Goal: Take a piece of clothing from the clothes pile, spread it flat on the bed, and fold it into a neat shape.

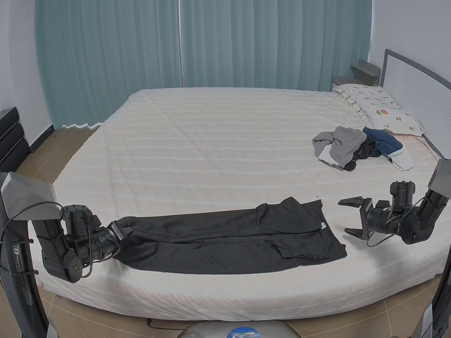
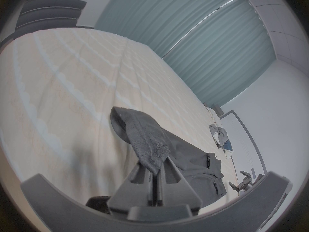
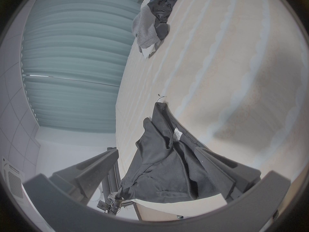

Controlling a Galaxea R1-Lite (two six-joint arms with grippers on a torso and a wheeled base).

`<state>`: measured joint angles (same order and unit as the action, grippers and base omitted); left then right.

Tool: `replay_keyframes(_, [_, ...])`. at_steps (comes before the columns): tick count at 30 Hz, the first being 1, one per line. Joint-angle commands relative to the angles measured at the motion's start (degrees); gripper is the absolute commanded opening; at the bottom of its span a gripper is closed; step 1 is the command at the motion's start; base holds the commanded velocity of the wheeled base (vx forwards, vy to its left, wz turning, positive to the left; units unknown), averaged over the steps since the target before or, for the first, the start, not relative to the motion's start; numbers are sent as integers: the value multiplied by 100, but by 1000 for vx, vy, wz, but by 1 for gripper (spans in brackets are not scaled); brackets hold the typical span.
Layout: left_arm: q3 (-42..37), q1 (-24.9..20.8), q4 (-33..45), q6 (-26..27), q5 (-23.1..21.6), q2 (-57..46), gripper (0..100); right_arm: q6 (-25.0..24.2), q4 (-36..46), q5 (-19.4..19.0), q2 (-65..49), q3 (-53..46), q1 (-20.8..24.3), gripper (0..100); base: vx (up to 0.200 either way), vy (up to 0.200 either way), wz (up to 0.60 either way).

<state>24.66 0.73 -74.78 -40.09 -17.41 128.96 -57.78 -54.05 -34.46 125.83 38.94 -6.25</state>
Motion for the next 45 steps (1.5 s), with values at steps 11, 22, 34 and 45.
replay_keyframes(11, [759,-724,1677,-42,739,-899,0,-172,-940,10,302,-211,-78,100,0,-200,0])
replay_keyframes(22, [1753,-1479,3487,-253,1152,-1392,0,-145,-967,19,328,-237,-34,100,0,-200,0])
replay_keyframes(34, [2974,-2226,4903,-570,1319,-1304,0,-128,-967,36,337,-237,10,100,0,-200,0])
replay_keyframes(45, [4020,-2604,5641,-587,1521,-636,0,-119,-967,36,337,-237,28,100,0,-182,0])
